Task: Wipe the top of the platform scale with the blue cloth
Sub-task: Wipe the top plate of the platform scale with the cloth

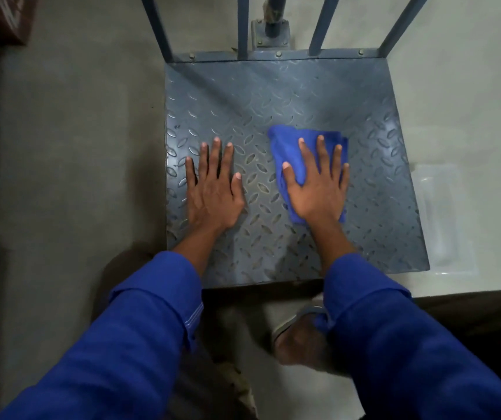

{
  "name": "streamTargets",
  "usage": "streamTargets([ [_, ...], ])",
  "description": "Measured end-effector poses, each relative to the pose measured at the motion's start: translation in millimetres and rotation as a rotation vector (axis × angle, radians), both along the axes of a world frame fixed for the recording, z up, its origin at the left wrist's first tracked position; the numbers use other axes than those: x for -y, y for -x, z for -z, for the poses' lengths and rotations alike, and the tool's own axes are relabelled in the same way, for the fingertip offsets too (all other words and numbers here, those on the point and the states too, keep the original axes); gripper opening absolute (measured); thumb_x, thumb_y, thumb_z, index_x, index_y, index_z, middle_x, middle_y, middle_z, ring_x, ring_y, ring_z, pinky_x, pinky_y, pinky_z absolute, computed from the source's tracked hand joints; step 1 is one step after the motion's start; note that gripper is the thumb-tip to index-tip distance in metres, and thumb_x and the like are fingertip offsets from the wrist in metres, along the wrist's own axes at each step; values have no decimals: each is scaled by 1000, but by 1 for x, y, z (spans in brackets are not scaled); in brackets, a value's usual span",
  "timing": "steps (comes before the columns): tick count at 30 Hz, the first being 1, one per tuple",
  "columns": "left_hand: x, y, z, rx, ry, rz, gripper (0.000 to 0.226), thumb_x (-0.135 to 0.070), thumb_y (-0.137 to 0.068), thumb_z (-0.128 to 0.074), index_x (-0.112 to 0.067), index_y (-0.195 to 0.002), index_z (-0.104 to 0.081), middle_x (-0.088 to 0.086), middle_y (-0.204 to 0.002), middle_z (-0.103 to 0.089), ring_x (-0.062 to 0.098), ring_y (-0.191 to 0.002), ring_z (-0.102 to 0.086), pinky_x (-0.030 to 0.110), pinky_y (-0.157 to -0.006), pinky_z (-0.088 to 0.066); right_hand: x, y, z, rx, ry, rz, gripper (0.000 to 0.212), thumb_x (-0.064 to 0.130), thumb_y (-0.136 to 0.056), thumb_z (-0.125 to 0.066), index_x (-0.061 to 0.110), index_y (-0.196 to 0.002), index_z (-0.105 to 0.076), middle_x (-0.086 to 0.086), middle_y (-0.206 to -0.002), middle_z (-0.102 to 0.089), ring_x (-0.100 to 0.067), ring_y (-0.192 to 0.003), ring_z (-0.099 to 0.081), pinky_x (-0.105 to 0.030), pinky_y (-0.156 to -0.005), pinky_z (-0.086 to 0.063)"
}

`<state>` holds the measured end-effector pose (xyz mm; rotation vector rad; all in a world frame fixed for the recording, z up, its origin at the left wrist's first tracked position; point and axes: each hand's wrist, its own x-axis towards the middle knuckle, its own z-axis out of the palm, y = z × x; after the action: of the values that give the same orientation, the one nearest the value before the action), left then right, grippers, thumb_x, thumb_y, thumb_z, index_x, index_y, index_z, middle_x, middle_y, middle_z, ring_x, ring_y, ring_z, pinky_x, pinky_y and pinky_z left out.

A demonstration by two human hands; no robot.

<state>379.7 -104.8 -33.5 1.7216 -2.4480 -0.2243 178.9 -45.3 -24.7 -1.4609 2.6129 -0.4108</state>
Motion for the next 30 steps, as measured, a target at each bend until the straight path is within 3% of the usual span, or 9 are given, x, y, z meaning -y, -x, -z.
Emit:
streamTargets([
  [4, 0, 0, 1, -11, 9, -13, 65, -43, -110, -24, -23, -171, -11, 4, -179, -4, 25, -166, 2, 57, -132, -2, -12, -35, -1, -22, 15, 143, 63, 67, -105, -35, 44, -163, -31, 7, -176, -18, -28, -164, -10, -55, -131, -14],
  [7, 0, 1, 0, -20, 3, -14, 64, -42, -110, -25, -22, -170, -14, 4, -179, -6, 25, -166, 1, 57, -132, -3, -34, -63, 2, -94, 11, -13, 61, 64, -107, -36, 43, -163, -31, 6, -176, -20, -28, -164, -11, -52, -131, -13],
  [10, -1, 1, -2, -28, -15, -21, 64, -42, -110, -27, -22, -170, -15, 4, -179, -7, 24, -166, 0, 57, -132, -4, -17, -40, -2, -78, 1, -102, 62, 69, -105, -36, 45, -162, -32, 8, -175, -22, -26, -164, -11, -51, -132, -12],
  [16, -2, 2, -8, -25, -33, -14, 66, -44, -109, -25, -24, -170, -12, 4, -179, -4, 25, -166, 2, 57, -132, -2, 51, -1, -6, 10, -72, -36, 67, 73, -103, -27, 48, -165, -21, 10, -177, -10, -28, -165, -1, -55, -132, -8],
  [19, -3, 3, -10, -23, -28, -15, 66, -43, -109, -26, -23, -170, -12, 5, -179, -4, 25, -166, 3, 57, -132, -3, 27, -26, -6, -56, -17, -9, 62, 66, -106, -32, 44, -165, -26, 7, -177, -17, -29, -165, -8, -55, -130, -14],
  [23, 13, 6, -7, -17, -27, 1, 64, -42, -110, -23, -24, -170, -15, 7, -179, -7, 28, -165, -1, 58, -132, -4, -13, -51, -2, -81, -14, -129, 62, 62, -107, -36, 42, -164, -29, 6, -176, -18, -27, -165, -6, -53, -132, -10],
  [27, 43, 15, -8, -30, -18, -8, 62, -40, -110, -24, -28, -170, -16, 6, -178, -9, 27, -165, -4, 57, -132, -5, 27, -22, -4, -75, -26, -198, 65, 67, -104, -35, 44, -164, -28, 8, -176, -19, -27, -165, -6, -54, -131, -12],
  [30, 48, 18, -6, -39, -13, -31, 63, -42, -110, -24, -28, -170, -14, 5, -179, -6, 25, -165, -1, 56, -132, -2, 76, 5, -6, -22, -68, -179, 68, 72, -103, -27, 45, -165, -20, 9, -177, -12, -27, -165, 0, -54, -132, -5],
])
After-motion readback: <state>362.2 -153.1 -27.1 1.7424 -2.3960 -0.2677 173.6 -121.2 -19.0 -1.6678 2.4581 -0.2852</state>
